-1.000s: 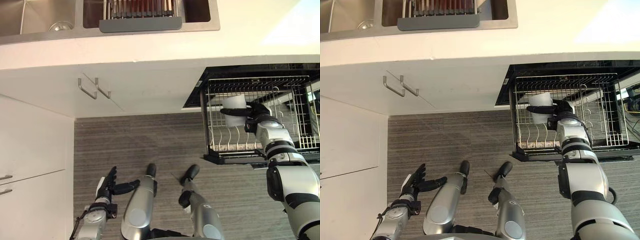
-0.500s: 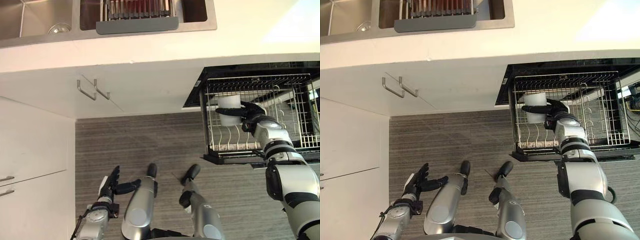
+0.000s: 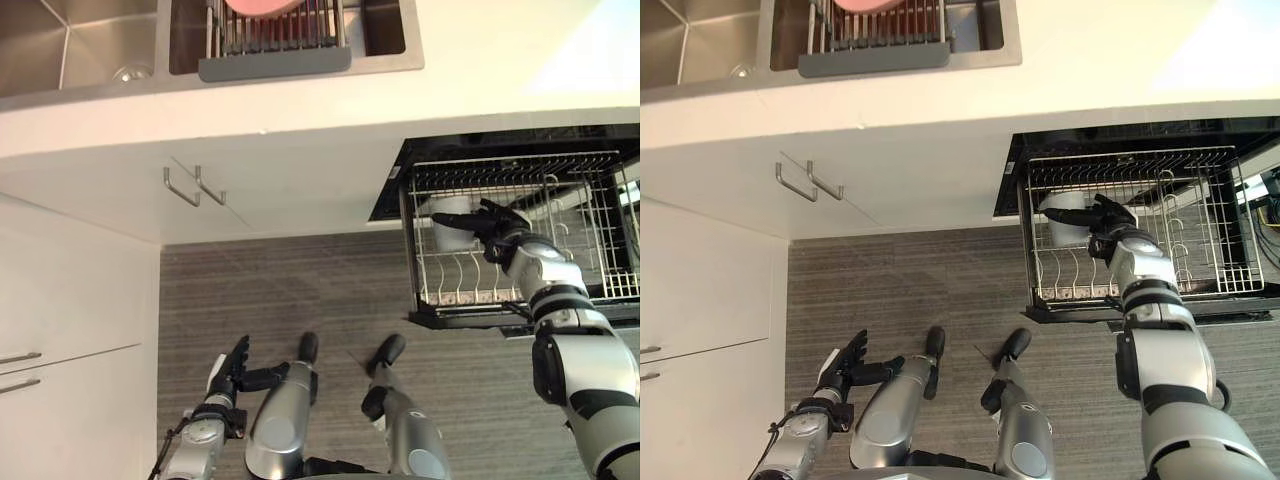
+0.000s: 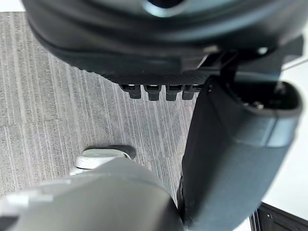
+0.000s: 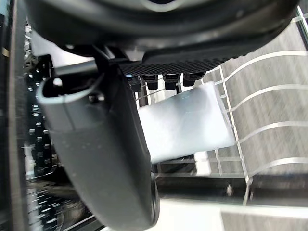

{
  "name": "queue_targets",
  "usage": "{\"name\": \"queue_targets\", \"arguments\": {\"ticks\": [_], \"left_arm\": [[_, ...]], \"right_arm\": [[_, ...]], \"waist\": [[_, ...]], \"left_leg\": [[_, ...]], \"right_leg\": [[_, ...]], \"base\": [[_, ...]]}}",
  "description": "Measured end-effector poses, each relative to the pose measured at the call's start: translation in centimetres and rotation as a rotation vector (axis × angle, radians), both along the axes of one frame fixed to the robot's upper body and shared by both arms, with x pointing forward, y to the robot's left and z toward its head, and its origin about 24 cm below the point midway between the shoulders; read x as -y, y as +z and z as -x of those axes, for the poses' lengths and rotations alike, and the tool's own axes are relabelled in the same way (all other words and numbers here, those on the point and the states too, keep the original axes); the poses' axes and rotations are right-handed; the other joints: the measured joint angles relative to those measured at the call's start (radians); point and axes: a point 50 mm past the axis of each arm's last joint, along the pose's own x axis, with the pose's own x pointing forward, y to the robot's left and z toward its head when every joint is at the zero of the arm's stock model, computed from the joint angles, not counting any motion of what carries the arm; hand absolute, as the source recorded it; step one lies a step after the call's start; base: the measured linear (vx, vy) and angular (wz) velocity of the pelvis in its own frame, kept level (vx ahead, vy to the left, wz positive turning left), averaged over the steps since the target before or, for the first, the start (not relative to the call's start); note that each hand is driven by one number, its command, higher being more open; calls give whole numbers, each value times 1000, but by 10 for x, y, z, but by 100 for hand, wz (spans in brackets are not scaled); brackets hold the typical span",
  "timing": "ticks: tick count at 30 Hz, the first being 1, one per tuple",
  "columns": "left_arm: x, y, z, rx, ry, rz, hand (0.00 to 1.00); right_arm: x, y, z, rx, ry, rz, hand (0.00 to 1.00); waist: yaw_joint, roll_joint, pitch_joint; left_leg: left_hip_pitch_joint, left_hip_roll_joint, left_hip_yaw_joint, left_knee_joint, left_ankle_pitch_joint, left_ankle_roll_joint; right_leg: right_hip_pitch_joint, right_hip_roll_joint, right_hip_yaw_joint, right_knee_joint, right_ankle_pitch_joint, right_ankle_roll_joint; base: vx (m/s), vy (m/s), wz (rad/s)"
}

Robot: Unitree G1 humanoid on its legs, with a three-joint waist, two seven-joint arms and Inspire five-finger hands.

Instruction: Walk over to the sink, pick up the cup, carry it to the dishwasher, place the cup inside the dishwasher, then close the dishwasher door

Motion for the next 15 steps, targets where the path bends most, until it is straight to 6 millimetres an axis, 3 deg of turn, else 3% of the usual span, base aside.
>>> {"name": "queue_targets", "arguments": {"ticks": [5,10,14,15], "left_arm": [[-5,-11,13,-75,-4,-52,100],[-23,-27,48,-203,46,-127,100],[-26,-34,70,-261,97,-124,100],[-26,-36,75,-273,107,-123,100]], "right_arm": [[-21,-22,20,60,87,-8,100],[-62,-38,68,197,189,-69,100],[-82,-36,98,327,237,-148,100],[-84,-35,106,368,252,-156,100]], "waist": [[-35,-27,-64],[-95,-80,-172],[-126,-79,-228],[-131,-73,-241]], "left_leg": [[74,3,38,-64,9,-2],[161,6,84,-122,7,-1],[206,6,106,-127,-9,3],[206,12,107,-95,-42,4]], "right_leg": [[21,4,42,0,-5,7],[58,11,97,-1,-19,26],[95,12,115,-2,-33,34],[110,15,114,-2,-49,43]], "base": [[87,34,-25],[89,38,-28],[25,39,-17],[8,29,-3]]}}
